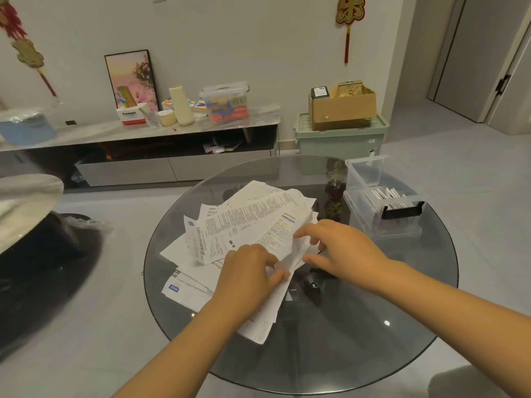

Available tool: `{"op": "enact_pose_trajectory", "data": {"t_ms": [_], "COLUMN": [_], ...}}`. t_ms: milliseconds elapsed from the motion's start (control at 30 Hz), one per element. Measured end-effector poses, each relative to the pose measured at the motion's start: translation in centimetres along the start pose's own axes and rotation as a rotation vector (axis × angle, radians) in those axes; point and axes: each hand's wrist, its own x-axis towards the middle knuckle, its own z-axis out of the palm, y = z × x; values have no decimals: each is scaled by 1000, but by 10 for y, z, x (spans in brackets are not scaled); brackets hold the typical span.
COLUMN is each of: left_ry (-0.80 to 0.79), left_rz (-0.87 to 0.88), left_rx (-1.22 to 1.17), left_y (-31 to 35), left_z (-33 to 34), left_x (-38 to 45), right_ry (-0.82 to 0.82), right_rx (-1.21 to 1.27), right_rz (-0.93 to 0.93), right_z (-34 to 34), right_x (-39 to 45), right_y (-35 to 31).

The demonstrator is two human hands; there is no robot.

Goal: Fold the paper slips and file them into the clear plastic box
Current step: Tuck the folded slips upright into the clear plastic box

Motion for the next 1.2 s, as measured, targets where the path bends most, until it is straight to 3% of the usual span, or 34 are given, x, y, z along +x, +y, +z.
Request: {"op": "enact_pose_trajectory", "data": {"t_ms": [167,300,500,700,900,1067,1200], "left_ry": [102,48,-127,-130,-127,-91,-58], "left_rz": [220,296,156,-5,4,8,248], "left_rx": [37,-70,-339,-469,-345,-280,-145], "left_y": [6,17,18,26,37,41,37], "left_z": [9,12,16,25,34,36,39], "left_x": [-7,-12,-14,-6,-4,0,1], "right_ry": [31,-58,-208,-245,-196,-130,-179], "right_rx": [80,163,352,622,525,471,523], "right_rz": [21,72,240,426,521,489,500], "right_z": [1,1,-8,-9,-5,-2,-3], "right_x": [-13,-25,-43,-53,-53,-55,-53], "right_y": [6,15,27,25,21,24,25]}}
